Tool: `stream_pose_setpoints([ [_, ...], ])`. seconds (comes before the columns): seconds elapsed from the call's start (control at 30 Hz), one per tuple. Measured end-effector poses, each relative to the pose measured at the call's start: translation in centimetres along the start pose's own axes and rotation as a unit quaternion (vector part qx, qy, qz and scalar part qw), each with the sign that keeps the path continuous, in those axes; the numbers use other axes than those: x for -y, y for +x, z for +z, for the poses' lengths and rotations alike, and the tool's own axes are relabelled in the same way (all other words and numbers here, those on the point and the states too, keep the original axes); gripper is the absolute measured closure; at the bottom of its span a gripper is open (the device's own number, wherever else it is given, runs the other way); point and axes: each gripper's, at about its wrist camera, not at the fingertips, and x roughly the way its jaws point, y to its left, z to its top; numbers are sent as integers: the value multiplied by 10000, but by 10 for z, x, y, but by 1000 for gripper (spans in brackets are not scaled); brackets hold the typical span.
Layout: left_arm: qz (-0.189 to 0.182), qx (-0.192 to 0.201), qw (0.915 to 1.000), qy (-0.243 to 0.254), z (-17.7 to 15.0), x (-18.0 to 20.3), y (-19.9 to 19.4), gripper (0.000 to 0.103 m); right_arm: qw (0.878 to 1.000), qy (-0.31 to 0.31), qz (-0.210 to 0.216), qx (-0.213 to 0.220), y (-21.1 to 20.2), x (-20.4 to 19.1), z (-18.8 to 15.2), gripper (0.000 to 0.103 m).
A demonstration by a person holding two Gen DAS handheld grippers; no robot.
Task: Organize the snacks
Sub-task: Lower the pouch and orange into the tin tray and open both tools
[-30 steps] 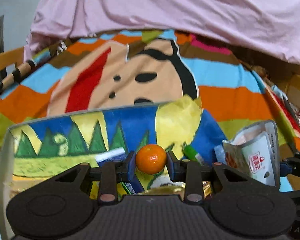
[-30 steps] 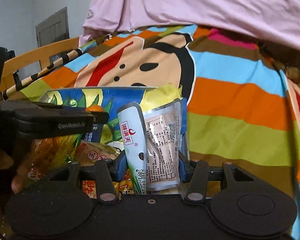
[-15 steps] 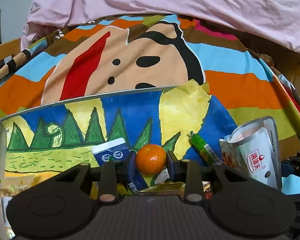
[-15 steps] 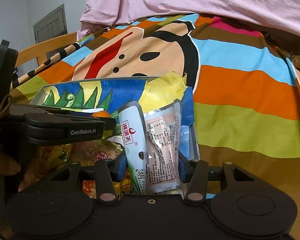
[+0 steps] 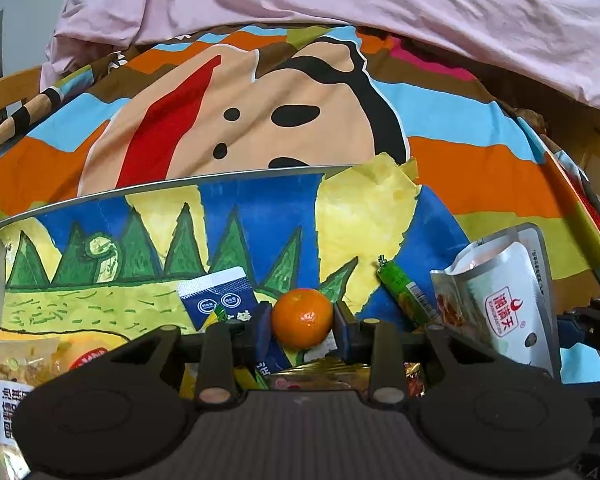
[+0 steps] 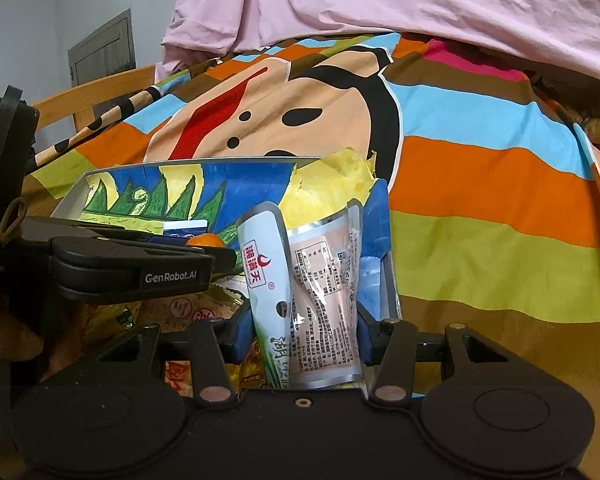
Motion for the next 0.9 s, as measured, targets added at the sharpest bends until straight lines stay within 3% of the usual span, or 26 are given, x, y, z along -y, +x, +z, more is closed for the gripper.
stream_pose_setpoints([
  [0.13, -5, -13, 10000, 1, 0, 0, 0, 67, 10000, -52, -62, 17, 1, -1, -1, 49],
  [0.27, -25, -32, 9999, -145, 0, -1, -1, 63, 9999, -84, -91, 10, 0, 0, -4, 40],
  [0.4, -64, 19, 9997, -224, 0, -2, -5, 48, 9996, -234, -143, 57, -2, -1, -6, 35],
  [0.53, -60, 97, 9996, -257, -1, -3, -11, 43, 9997, -204, -130, 100, -5, 0, -7, 29],
  [0.77, -36, 326, 9984, -458, 3, -6, -26, 23, 9992, -242, -101, 299, -14, -1, -5, 17],
  [0.9, 37, 448, 9972, -596, 3, -11, -36, 19, 9987, -289, -100, 417, -21, -4, -2, 13],
])
